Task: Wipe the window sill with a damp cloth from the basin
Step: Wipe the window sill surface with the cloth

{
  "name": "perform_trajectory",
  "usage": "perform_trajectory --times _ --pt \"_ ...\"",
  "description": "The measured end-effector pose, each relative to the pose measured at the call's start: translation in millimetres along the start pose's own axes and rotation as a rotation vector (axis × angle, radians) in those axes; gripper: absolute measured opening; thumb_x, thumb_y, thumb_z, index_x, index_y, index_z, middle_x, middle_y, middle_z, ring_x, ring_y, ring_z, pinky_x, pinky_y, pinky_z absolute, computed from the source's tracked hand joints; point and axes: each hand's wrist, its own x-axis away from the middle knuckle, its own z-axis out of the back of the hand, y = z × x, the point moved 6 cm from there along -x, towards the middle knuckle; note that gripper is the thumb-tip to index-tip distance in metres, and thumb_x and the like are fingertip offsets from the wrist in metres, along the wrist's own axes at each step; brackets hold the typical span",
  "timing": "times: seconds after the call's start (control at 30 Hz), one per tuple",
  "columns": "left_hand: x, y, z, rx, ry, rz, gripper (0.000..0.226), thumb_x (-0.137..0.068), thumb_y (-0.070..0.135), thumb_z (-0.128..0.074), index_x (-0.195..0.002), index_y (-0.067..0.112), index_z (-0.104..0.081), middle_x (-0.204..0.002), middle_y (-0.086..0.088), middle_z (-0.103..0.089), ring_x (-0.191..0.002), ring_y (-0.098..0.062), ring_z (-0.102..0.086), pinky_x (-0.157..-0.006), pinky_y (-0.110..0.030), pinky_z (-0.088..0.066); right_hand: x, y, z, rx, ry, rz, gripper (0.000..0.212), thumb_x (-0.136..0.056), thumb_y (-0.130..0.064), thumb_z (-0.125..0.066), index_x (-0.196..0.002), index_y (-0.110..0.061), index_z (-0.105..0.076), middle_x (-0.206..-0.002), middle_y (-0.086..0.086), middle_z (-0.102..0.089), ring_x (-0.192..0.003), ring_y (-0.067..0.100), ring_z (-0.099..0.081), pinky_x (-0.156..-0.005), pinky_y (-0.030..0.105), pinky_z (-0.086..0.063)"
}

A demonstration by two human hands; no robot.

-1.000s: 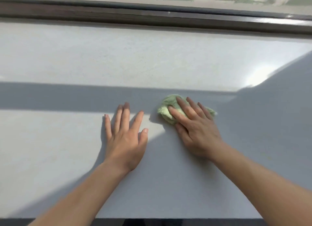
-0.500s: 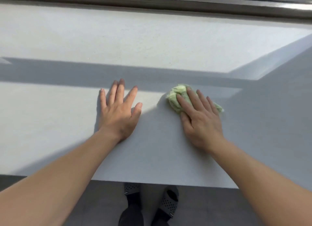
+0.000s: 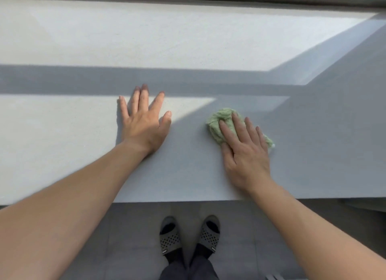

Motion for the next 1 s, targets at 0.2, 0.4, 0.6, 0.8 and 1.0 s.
perform_trajectory --times 0.2,0.4,0.6,0.8,1.0 --pt "-1.4 10.5 -3.9 0.058 0.003 -0.036 0.059 -0.098 0.047 -0.031 -0.154 0.028 -0.021 -0.165 -0.013 -0.005 -0.152 -0.022 0.004 -0.117 -0.058 0.013 70.2 -38.7 -29.5 0.065 -0.022 0.302 0.052 -0.101 -0.036 -0.037 -0.152 -0.037 -0.031 -0.165 -0.002 -0.019 -0.153 0.026 -0.013 -0.122 0.048 -0.016" --pt "6.7 56.1 -3.7 0.178 0.029 -0.19 0.058 -0.095 0.045 -0.035 -0.149 0.025 -0.03 -0.165 -0.014 -0.009 -0.152 -0.025 0.0 -0.12 -0.05 0.01 26.4 59.3 7.0 0.03 0.026 -0.034 0.055 -0.098 -0.037 -0.035 -0.152 -0.039 -0.028 -0.164 -0.006 -0.017 -0.152 0.024 -0.016 -0.123 0.041 -0.007" --pt "4.4 113.7 -18.7 0.183 0.022 -0.228 0.057 -0.099 0.038 -0.042 -0.152 0.022 -0.028 -0.165 -0.013 -0.007 -0.152 -0.027 0.001 -0.12 -0.05 0.009 65.9 41.0 -9.0 0.071 0.037 0.093 0.053 -0.101 -0.037 -0.035 -0.154 -0.036 -0.028 -0.165 -0.001 -0.018 -0.153 0.026 -0.012 -0.123 0.046 -0.01" --pt "-24.2 135.5 -30.7 0.139 -0.023 -0.019 0.058 -0.098 0.047 -0.03 -0.153 0.034 -0.019 -0.166 -0.008 0.002 -0.152 -0.027 0.01 -0.117 -0.056 0.013 -9.6 123.5 22.7 0.06 -0.026 0.046 0.054 -0.099 -0.04 -0.032 -0.153 -0.042 -0.025 -0.166 -0.008 -0.012 -0.153 0.021 -0.009 -0.123 0.043 -0.006" --pt "-27.0 144.7 -36.2 0.022 0.034 0.058 0.058 -0.095 0.051 -0.02 -0.152 0.038 -0.021 -0.166 -0.005 -0.005 -0.152 -0.027 0.006 -0.118 -0.058 0.008 -57.8 98.0 21.2 0.038 0.028 0.005 0.056 -0.099 -0.037 -0.031 -0.154 -0.039 -0.022 -0.166 -0.001 -0.012 -0.153 0.028 -0.007 -0.123 0.047 -0.005"
